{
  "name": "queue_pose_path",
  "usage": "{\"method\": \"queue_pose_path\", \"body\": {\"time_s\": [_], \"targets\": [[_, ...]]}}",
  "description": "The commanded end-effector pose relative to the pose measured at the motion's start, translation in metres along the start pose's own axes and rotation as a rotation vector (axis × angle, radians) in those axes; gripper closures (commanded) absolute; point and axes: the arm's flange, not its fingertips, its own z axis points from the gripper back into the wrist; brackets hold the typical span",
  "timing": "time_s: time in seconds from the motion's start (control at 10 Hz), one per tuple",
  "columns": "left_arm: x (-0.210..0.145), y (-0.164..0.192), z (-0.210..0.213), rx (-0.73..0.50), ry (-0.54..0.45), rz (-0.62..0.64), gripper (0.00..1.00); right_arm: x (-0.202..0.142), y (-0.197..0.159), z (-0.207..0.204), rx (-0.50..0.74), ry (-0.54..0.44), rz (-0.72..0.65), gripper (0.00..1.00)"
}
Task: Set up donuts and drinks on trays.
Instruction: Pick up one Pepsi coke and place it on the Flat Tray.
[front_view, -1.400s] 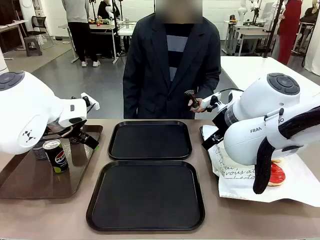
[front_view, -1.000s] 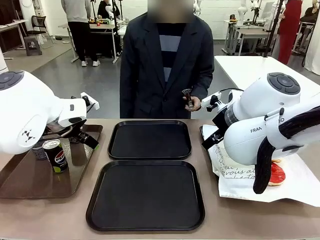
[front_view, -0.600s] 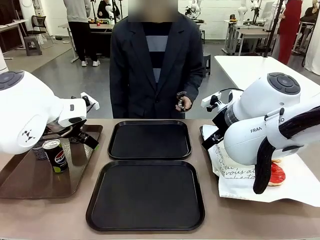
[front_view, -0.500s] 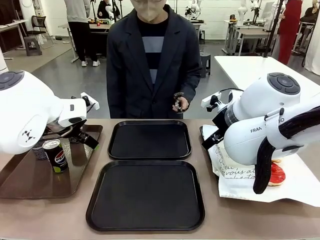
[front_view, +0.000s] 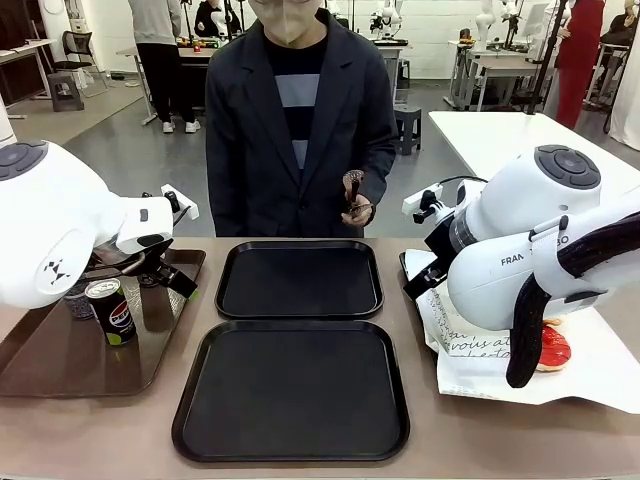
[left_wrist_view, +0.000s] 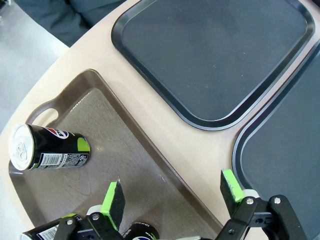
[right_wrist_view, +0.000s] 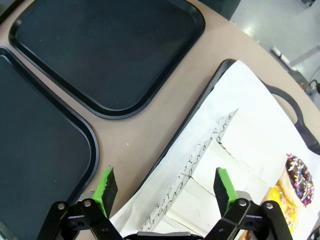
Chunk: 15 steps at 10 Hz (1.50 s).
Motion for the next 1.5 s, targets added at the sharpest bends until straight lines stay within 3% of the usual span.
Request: {"method": "queue_pose_path", "body": {"time_s": [0.0,0.4,0.5,0.6,0.9,1.1,1.2,1.3,1.4], "targets": [[0.000,0.000,0.000,0.000,0.000,0.000,0.00,0.000,0.000,0.000,0.000,0.000,0.000,0.00],[0.000,0.000,0.000,0.000,0.000,0.000,0.00,0.000,0.000,0.000,0.000,0.000,0.000,0.00],[0.000,0.000,0.000,0.000,0.000,0.000,0.00,-0.008,-0.001,0.013,-0.026,0.043,0.002,0.00],[-0.009,-0.003,0.020,-0.022,0.051,-0.004,0.00,-0.019,0.004,0.035,-0.026,0.069,0.010,0.00],[-0.074,-0.008,0.132,-0.083,0.046,-0.161,0.00,-0.088,0.046,0.136,-0.012,0.146,0.146,0.00],[-0.104,-0.010,0.164,-0.174,0.088,-0.218,0.00,-0.132,0.071,0.181,-0.072,0.198,0.226,0.00],[-0.109,-0.013,0.164,-0.122,0.083,-0.233,0.00,-0.143,0.078,0.186,-0.094,0.196,0.270,0.00],[-0.101,-0.012,0.149,0.164,0.000,-0.241,0.00,-0.137,0.070,0.177,-0.327,0.162,0.229,0.00],[-0.019,0.009,0.175,-0.138,0.086,-0.212,0.00,-0.018,0.048,0.195,-0.063,0.213,0.195,0.00]]}}
